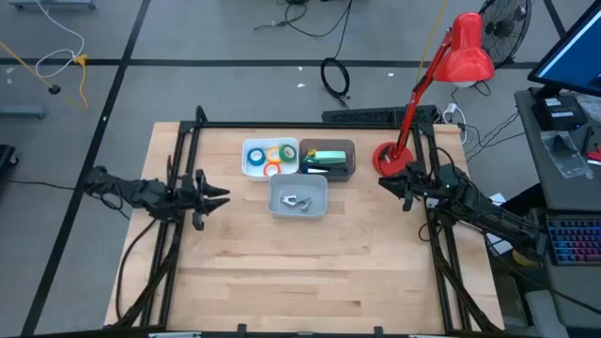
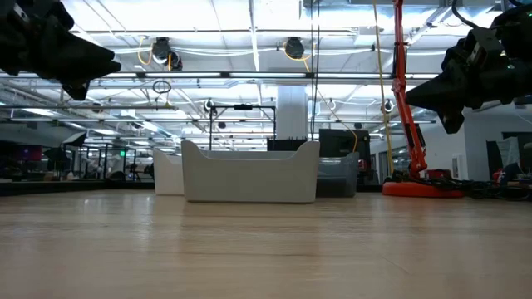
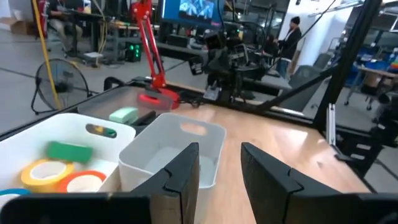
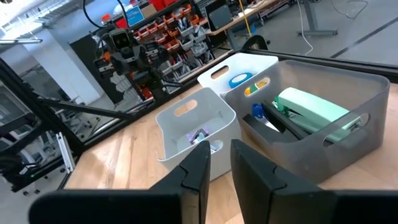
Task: Pick and place Stapler, Stapler remover, tape
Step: Return to Home Position
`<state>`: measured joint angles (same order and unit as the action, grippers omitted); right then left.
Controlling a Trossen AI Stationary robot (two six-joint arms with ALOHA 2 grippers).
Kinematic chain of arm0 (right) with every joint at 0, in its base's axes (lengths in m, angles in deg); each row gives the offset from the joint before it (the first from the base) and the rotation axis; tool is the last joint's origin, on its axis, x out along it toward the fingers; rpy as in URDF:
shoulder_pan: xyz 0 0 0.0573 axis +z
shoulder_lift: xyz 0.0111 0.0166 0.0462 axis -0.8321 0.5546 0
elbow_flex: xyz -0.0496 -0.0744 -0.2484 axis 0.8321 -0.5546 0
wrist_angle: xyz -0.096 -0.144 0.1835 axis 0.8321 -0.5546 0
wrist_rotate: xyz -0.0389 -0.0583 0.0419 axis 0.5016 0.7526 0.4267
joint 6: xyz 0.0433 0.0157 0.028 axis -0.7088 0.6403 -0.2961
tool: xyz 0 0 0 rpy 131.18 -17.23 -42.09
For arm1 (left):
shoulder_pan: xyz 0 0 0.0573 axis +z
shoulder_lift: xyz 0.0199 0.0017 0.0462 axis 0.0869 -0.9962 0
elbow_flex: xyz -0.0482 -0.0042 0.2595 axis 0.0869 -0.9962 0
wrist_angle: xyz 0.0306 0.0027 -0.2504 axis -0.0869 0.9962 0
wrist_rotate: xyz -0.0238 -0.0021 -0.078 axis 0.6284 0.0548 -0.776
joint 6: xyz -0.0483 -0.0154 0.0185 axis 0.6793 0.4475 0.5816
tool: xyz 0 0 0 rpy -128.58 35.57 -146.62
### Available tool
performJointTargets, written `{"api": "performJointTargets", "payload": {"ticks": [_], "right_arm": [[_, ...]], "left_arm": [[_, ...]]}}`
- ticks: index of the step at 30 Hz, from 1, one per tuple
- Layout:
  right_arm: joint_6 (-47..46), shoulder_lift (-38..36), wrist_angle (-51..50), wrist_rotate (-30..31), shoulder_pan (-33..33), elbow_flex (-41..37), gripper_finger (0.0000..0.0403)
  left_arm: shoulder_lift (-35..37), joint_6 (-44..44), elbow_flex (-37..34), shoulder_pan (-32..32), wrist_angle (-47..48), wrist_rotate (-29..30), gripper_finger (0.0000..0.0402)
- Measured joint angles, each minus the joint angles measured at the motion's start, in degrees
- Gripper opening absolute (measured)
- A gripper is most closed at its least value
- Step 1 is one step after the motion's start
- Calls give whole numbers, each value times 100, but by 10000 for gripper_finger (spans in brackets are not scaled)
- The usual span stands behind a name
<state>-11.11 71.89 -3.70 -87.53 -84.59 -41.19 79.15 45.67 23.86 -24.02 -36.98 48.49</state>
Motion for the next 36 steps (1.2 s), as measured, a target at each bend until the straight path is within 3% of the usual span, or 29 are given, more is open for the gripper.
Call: {"api": "performJointTargets", "payload": {"ticks": [11,17,22,30,36], "right_arm": [[71,0,-39,32,0,4,55],[226,2,18,581,0,-62,56],[577,22,7,660,0,-81,55],[866,145,-20,1758,2,-96,55],[1018,222,-26,1581,0,-103,57]], "left_arm": [[0,183,0,108,264,-448,120],[0,62,0,10,347,-71,120],[0,-77,0,10,496,22,120],[0,-111,-2,10,654,129,120],[0,-87,-2,10,641,127,120]]}}
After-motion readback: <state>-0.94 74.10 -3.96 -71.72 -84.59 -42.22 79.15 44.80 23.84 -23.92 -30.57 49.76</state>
